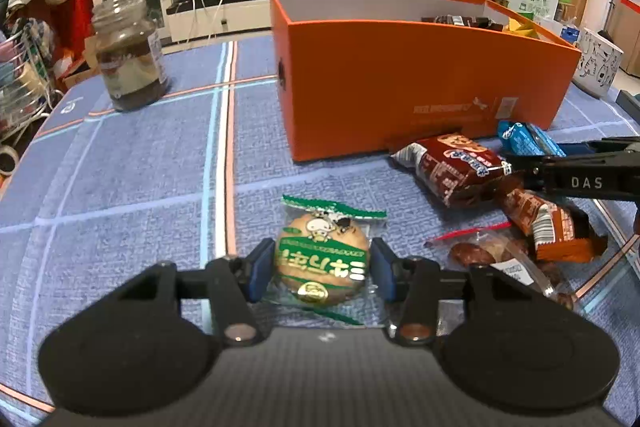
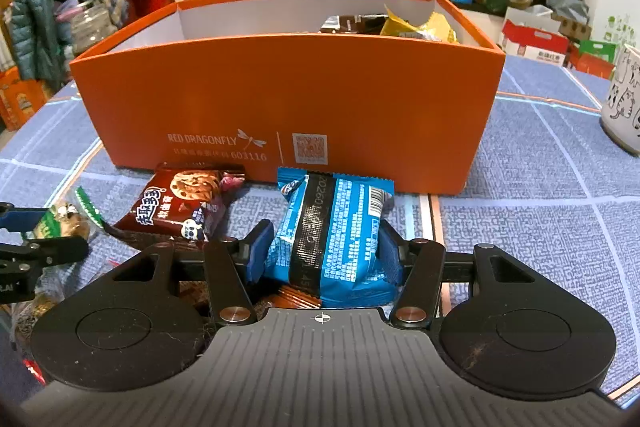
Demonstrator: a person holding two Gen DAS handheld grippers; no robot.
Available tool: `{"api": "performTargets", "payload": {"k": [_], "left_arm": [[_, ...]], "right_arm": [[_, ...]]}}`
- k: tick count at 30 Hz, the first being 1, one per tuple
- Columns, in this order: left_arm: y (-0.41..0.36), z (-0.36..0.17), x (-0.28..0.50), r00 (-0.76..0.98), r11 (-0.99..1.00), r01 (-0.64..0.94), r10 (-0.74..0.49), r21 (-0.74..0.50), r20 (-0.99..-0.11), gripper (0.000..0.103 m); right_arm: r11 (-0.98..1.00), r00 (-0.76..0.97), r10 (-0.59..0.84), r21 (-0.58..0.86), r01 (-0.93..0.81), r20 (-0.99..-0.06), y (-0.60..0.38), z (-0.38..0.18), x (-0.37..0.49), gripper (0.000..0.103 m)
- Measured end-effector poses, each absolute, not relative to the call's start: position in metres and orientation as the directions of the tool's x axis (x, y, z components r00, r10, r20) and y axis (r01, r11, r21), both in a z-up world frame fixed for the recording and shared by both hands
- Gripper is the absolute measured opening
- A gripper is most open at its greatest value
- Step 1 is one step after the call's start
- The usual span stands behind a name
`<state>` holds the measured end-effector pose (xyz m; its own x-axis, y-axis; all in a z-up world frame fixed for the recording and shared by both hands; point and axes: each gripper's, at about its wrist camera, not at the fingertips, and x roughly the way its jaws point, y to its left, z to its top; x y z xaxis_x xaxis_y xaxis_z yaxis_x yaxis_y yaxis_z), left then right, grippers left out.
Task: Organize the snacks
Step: 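Carry both snacks over the orange box and open both grippers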
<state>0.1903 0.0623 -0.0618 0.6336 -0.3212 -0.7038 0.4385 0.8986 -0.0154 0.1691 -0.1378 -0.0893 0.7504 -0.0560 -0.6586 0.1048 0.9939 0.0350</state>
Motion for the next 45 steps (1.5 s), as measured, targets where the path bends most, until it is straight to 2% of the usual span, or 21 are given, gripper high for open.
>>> {"api": "performTargets", "payload": {"k": [5, 10, 22, 36, 45], "left_arm": [[0.062, -0.063, 0.188, 0.624, 0.888, 0.458, -0.349, -0.034, -0.699, 0.048], [0.059, -0.061, 0.19, 0.632, 0.899, 0.438, -0.32, -0.015, -0.706, 0.048], [0.059, -0.057, 0.186, 0.641, 0.9, 0.436, -0.309, 0.002, -0.703, 0.047], [0.061, -0.027, 0.174, 0.704, 0.919, 0.394, -0.289, 0.017, -0.649, 0.047], [0.057, -0.003, 0.174, 0.737, 0.947, 0.32, -0.234, 0.023, -0.634, 0.047]], "right_arm": [[0.995, 0.748, -0.056, 0.029, 0.1, -0.661, -0.137, -0.089, 0.17, 0.042], [0.994, 0.747, -0.037, 0.05, 0.093, -0.663, -0.14, -0.086, 0.168, 0.039], [0.998, 0.785, -0.023, 0.028, 0.051, -0.619, -0.138, -0.072, 0.154, 0.038], [1.0, 0.82, -0.003, 0.005, 0.007, -0.572, -0.13, -0.051, 0.135, 0.038], [1.0, 0.839, 0.018, 0.023, -0.007, -0.544, -0.124, -0.035, 0.128, 0.038]]}}
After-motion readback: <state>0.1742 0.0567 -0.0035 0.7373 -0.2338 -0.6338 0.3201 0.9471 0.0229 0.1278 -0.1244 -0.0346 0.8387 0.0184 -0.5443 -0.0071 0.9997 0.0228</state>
